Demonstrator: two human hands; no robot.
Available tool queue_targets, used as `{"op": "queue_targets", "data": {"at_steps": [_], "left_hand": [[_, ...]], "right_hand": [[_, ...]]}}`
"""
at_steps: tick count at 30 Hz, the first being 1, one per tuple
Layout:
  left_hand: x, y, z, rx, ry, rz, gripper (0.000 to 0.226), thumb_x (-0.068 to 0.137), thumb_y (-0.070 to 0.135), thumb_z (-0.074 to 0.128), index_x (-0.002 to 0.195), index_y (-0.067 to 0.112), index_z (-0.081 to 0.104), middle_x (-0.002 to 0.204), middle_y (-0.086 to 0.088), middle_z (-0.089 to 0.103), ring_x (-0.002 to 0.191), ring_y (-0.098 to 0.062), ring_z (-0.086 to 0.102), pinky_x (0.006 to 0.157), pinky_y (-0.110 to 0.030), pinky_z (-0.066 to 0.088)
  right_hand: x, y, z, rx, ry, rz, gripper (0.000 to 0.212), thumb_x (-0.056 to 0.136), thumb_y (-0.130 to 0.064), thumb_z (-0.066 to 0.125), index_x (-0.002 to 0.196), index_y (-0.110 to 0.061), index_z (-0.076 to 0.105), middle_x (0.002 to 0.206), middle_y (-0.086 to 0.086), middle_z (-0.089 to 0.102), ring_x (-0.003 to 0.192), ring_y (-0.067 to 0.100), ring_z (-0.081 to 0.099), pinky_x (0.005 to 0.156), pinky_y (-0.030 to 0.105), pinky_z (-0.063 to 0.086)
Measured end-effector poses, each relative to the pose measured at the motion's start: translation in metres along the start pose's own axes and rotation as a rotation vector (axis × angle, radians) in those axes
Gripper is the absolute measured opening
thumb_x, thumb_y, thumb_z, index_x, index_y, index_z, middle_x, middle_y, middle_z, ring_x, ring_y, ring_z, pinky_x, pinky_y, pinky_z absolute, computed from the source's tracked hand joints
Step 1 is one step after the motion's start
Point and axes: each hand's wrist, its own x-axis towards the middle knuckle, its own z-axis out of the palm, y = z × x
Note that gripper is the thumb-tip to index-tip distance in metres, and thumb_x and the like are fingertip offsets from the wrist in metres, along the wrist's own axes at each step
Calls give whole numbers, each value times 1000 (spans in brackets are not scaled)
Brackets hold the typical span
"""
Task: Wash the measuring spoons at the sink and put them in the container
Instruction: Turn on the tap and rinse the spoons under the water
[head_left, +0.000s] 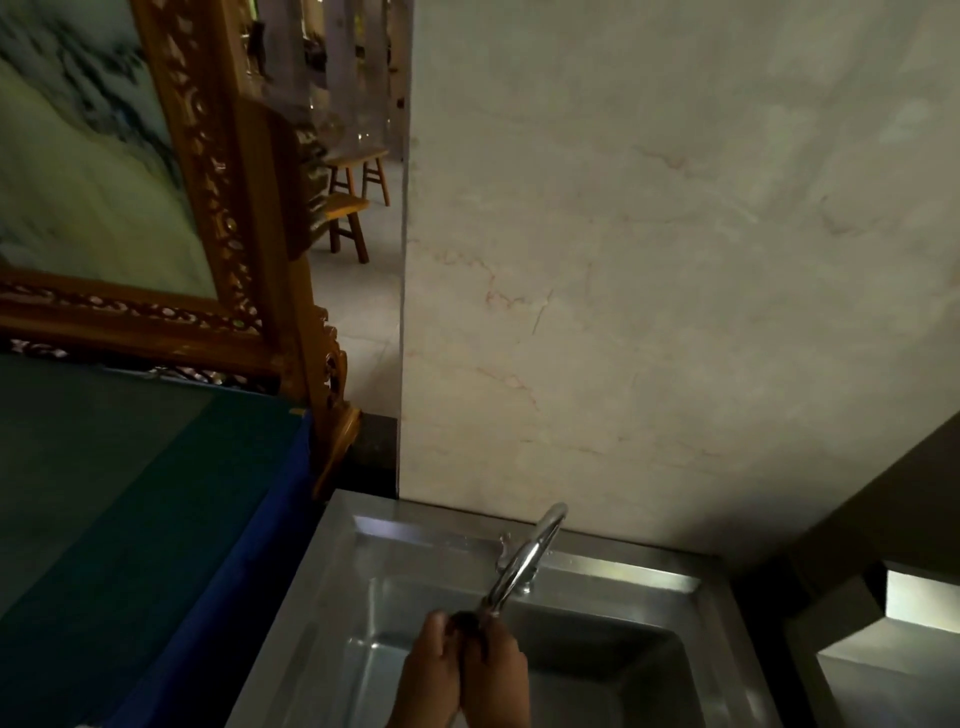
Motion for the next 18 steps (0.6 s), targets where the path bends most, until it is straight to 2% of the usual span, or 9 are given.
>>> {"op": "queue_targets", "data": {"at_steps": [2,4,6,8,10,12,14,16,18], "left_hand": [[1,4,-4,42,-51,7,14,96,19,51,84,26,54,94,-3,68,90,-19,62,75,-27,46],[5,8,-10,143,-88,64,20,93,18,53,76,28,53,90,-2,71,83,-15,64,78,-30,51],[7,12,-15,274,-167,141,11,91,17,53,93,23,62,99,-1,73,91,-14,68,86,-30,53],[11,14,-18,382,-256,193,25,92,20,50,114,23,62,109,-1,73,102,-14,68,92,-29,52],[13,17,-20,418,-278,201,27,93,21,49,115,26,64,106,-3,74,95,-15,70,86,-29,55],[13,23,-19,298,-201,165,23,95,18,48,107,19,67,94,-10,73,70,-15,69,63,-28,58],[12,25,-16,182,-136,121,19,96,13,48,102,13,67,92,-11,70,59,-9,64,45,-17,52],[13,20,-11,148,-78,67,16,95,11,50,98,15,65,97,-5,68,69,-6,62,46,-9,46],[14,17,-12,79,-69,-22,20,95,7,48,101,13,66,106,-8,68,80,-16,64,54,-13,48]], "right_hand": [[1,1,-6,-73,-6,-54,18,94,-41,49,96,-30,63,78,-9,68,68,-5,60,68,16,52],[3,-3,-15,-147,-7,-76,14,94,-39,48,91,-35,61,68,-14,60,59,-9,51,58,8,39],[5,-4,-23,-230,-34,-125,10,94,-38,47,90,-40,56,61,-16,49,53,-8,42,52,7,30],[6,-3,-27,-257,-80,-137,13,93,-38,47,95,-36,60,60,-16,43,51,-7,38,51,8,27],[9,-3,-30,-231,-113,-135,16,93,-40,48,94,-33,61,63,-17,47,55,-8,41,54,8,32],[10,-1,-32,-148,-146,-117,17,91,-46,49,83,-36,60,71,-13,60,64,-5,55,63,13,45],[9,1,-32,-61,-179,-101,23,90,-50,49,86,-34,64,81,-5,72,74,6,67,75,28,57],[4,1,-35,-58,-212,-104,27,89,-53,48,91,-32,66,83,-2,74,75,11,71,77,36,59],[-3,0,-43,-142,-242,-140,22,86,-56,45,83,-44,63,74,-7,70,68,3,66,70,26,57]]}}
